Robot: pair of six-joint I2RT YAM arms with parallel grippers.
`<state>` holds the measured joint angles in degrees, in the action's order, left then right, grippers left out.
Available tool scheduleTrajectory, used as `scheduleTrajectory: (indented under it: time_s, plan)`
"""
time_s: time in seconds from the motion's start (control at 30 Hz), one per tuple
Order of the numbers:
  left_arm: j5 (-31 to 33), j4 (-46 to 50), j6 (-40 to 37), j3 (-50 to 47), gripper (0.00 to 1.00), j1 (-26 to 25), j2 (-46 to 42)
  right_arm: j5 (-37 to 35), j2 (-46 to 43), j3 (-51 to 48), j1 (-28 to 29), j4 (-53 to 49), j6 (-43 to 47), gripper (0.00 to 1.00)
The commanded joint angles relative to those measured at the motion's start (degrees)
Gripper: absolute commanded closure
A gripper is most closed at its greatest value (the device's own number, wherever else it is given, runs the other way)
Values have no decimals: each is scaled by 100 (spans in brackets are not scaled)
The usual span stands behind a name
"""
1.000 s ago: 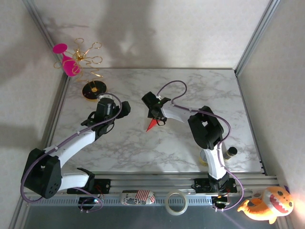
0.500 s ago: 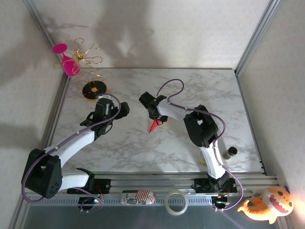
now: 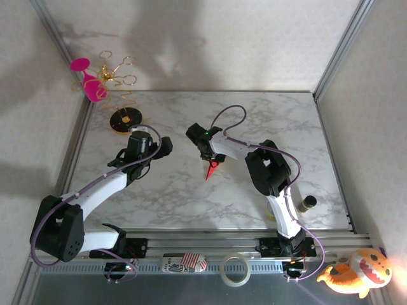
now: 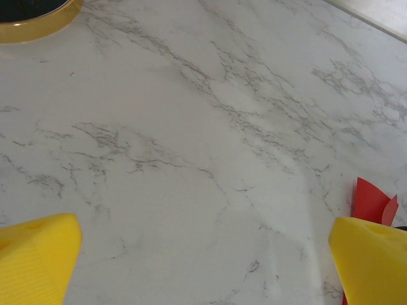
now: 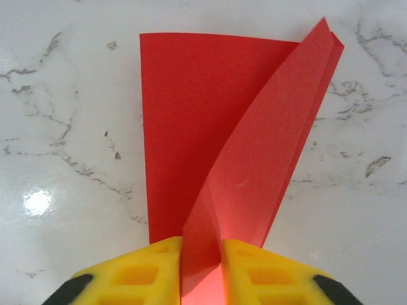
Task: Fold a paper plane with a square sheet of paper (pick it up from the middle)
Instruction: Turn over a paper plane at the center of the table.
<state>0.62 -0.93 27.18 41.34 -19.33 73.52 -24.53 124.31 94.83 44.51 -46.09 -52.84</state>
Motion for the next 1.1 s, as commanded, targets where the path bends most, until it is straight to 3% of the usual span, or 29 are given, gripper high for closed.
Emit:
scheduleTrajectory:
  time_s: [0.0,0.27,0.5,0.73,1.07]
  plan:
    - [-53,93,-50,-7,1,61,32,-292,-108,119,62,-241,-112,82]
    - [-88,71,54,-35,1,114,32,-559,-405,36,60,-198,13,96]
    - [-376,-34,367,-147,1,306,56,-199,-1157,-610,62,1062,712,99]
    - [-1055,-634,924,-521,1,567,-77,1542,-1873,-1683,28,3397,1544,98]
    - [-1976,-1586,1559,-1081,1,615,-249,3980,-1825,-3151,-358,6282,978,98]
